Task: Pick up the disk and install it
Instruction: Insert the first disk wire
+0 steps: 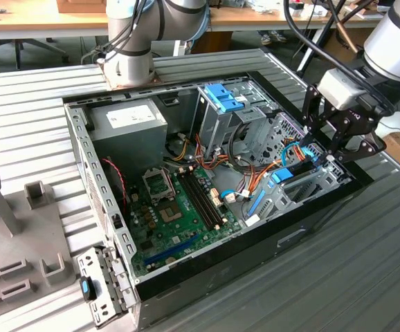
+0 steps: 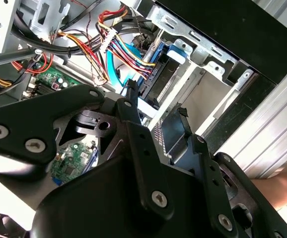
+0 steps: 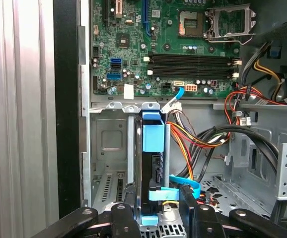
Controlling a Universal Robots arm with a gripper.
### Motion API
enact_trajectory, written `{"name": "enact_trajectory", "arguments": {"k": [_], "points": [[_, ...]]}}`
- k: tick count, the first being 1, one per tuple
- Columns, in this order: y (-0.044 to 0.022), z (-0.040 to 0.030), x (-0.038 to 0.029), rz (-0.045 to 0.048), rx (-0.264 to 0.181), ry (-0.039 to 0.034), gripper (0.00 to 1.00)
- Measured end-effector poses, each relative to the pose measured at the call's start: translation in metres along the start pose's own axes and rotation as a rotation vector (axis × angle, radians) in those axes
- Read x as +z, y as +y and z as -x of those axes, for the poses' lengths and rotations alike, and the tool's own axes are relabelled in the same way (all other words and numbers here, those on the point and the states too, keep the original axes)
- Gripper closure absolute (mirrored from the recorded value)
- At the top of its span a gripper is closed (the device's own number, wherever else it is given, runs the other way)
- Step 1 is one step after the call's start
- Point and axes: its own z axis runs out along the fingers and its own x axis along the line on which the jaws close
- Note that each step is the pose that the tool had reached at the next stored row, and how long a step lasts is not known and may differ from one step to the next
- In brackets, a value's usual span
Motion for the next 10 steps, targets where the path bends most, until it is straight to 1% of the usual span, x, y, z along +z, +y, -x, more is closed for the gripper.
{"name": "enact_trajectory", "arguments": {"k": [10], "points": [[0.0001, -0.0002, 0.0019, 0.0, 0.0, 0.0, 0.53]]}}
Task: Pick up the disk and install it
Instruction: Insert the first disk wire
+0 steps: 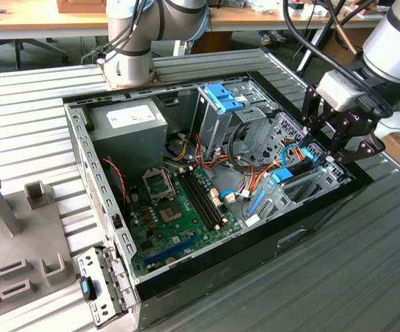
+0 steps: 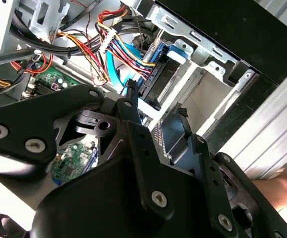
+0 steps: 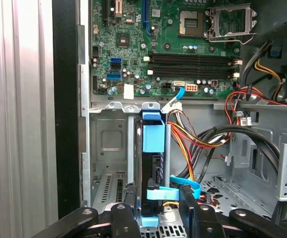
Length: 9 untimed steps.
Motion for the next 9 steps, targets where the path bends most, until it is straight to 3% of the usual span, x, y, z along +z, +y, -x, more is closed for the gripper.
{"name": "enact_trajectory", "arguments": {"k": [9], "points": [[0.0001, -0.0001, 0.0016, 0.0, 0.0, 0.0, 0.53]]}}
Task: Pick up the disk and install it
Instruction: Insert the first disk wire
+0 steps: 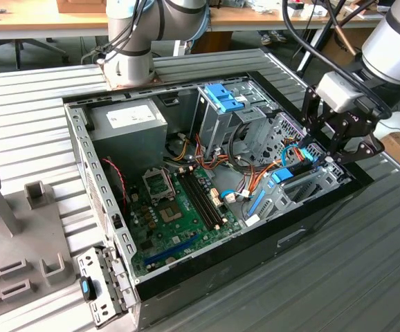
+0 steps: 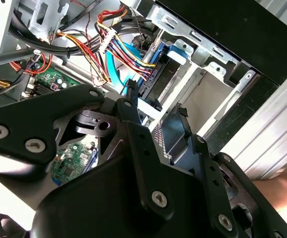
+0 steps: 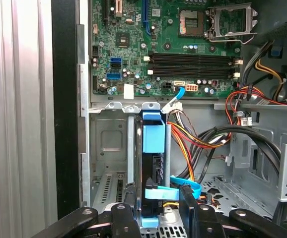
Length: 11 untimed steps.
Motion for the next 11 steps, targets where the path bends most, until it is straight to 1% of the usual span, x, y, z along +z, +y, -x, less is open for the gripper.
{"name": "enact_trajectory", "arguments": {"k": [2, 3, 5, 6, 7, 8, 9, 11], "points": [[0.0, 0.0004, 0.0002, 0.0, 0.0, 0.0007, 0.53], [-0.0001, 0.001, -0.0007, 0.0, 0.0, 0.0018, 0.53], [-0.0005, 0.002, -0.0071, 0.0, 0.0, 0.0024, 0.53], [-0.0008, 0.0025, -0.0118, 0.0, 0.0, 0.0024, 0.53], [-0.001, 0.0026, -0.0142, 0.0, 0.0, 0.0024, 0.53], [-0.001, -0.0006, -0.0172, -0.0002, 0.0, 0.0024, 0.53], [-0.001, -0.004, -0.0174, -0.0012, 0.0, 0.0024, 0.53], [-0.001, -0.008, -0.0179, -0.0029, 0.0, 0.0031, 0.53]]}}
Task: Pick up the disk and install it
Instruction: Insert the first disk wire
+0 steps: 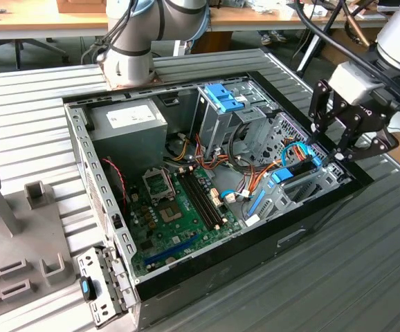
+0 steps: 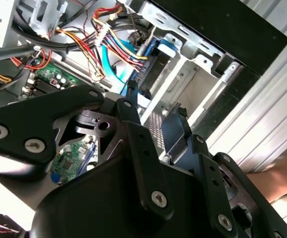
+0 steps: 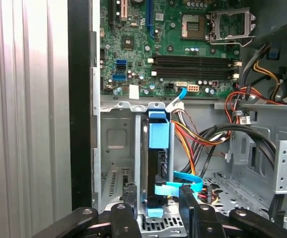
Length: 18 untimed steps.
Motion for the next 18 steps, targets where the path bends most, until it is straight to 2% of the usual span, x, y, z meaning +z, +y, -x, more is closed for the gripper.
{"name": "enact_trajectory", "arguments": {"k": [2, 4, 8, 14, 15, 18], "points": [[0.0001, -0.0064, -0.0004, -0.0027, 0.0, 0.0003, 0.53], [0.0002, -0.0079, 0.0001, -0.0028, 0.0, 0.0005, 0.53], [0.0015, -0.0085, 0.0053, -0.0029, 0.0, 0.0009, 0.53], [0.005, -0.0086, 0.0085, -0.0029, 0.0, -0.0008, 0.53], [0.0054, -0.0087, 0.0128, -0.0029, 0.0, -0.0007, 0.53], [0.0054, -0.0088, 0.0129, -0.0029, 0.0, -0.0005, 0.53]]}}
